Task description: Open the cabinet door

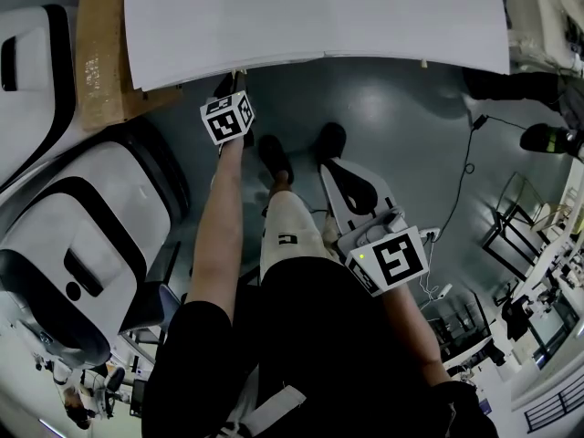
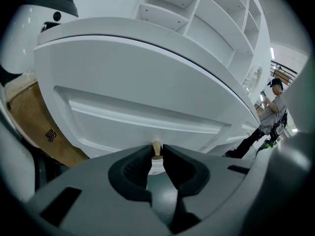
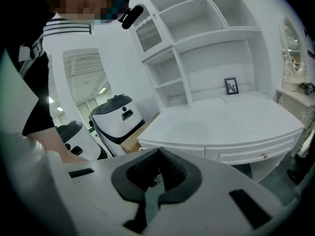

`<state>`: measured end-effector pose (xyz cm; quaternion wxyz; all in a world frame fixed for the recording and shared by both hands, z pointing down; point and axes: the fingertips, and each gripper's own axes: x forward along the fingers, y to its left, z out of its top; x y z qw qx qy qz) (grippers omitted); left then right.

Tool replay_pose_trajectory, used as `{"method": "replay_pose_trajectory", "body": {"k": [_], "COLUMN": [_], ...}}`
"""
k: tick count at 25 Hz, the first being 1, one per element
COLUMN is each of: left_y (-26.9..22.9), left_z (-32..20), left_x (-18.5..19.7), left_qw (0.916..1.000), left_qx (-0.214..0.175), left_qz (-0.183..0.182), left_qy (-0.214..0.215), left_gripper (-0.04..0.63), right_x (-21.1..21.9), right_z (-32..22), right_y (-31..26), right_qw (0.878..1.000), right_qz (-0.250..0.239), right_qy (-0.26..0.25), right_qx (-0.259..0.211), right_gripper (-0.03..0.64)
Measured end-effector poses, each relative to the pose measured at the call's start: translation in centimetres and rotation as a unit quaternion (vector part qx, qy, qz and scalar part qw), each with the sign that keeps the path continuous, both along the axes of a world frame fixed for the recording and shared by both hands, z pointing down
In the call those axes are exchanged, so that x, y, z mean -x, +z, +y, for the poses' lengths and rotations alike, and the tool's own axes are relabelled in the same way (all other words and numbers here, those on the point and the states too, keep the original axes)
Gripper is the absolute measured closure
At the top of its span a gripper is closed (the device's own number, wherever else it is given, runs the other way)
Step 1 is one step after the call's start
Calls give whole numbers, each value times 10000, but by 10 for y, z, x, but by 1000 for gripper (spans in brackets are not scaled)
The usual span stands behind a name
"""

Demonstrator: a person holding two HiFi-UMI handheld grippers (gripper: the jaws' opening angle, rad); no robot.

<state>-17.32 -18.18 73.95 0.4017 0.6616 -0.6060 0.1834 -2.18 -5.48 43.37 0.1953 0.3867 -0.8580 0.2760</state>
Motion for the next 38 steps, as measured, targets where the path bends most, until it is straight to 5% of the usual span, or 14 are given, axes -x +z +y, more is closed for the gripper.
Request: {"method": "replay_pose_trajectory", "body": {"k": [38], "left_y": [-3], "left_z": [85], "left_x": [-13], "left_qw": [9996], "left_qx": [229], "left_qz": [12], "left_qy": [138], "left_gripper": [511], "right_x": [14], "right_z": [35], "right_y": [-17], "right_qw": [9997], "right_qz": [-44], "right_qy": [-193], "right_qx": [-124], "right_gripper": [601]}}
